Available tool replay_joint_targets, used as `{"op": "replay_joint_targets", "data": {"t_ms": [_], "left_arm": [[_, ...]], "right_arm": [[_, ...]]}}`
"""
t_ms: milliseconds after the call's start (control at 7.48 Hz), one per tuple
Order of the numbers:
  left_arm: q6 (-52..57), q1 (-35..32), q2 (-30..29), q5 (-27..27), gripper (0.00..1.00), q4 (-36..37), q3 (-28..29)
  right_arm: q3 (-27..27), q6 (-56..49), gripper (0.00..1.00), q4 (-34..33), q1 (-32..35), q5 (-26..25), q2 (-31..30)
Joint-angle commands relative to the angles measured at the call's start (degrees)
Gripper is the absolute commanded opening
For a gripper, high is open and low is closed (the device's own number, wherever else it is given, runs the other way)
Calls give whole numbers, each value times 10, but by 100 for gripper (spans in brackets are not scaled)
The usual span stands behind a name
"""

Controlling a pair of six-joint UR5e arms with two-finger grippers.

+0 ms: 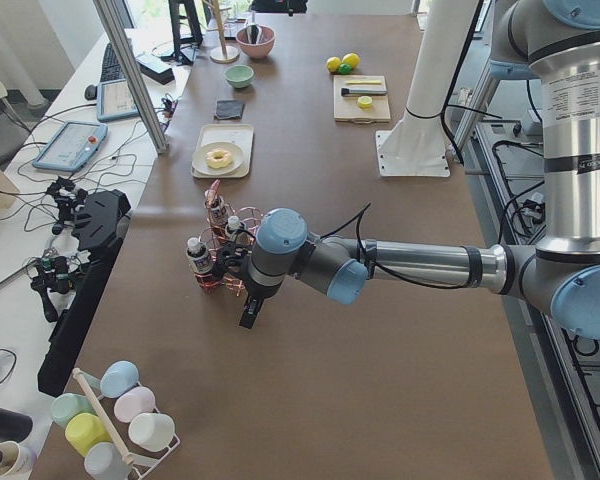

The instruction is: Place tea on tray

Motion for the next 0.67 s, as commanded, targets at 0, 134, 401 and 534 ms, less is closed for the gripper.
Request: {"op": "replay_joint_targets", "data": {"t_ms": [0,134,401,534], "left_arm": [[-112,44,-1,0,97,-8,-50],[-123,62,32,1,97,-8,-100],[-206,114,51,4,97,-8,-185],[-253,141,51,36,97,-8,-216]], "right_arm": [[-1,0,100,0,0,-1,1],[-1,0,100,-1,0,-1,-2],[-1,0,100,-1,0,0,-4],[-2,1,100,-1,0,0,-2]]}}
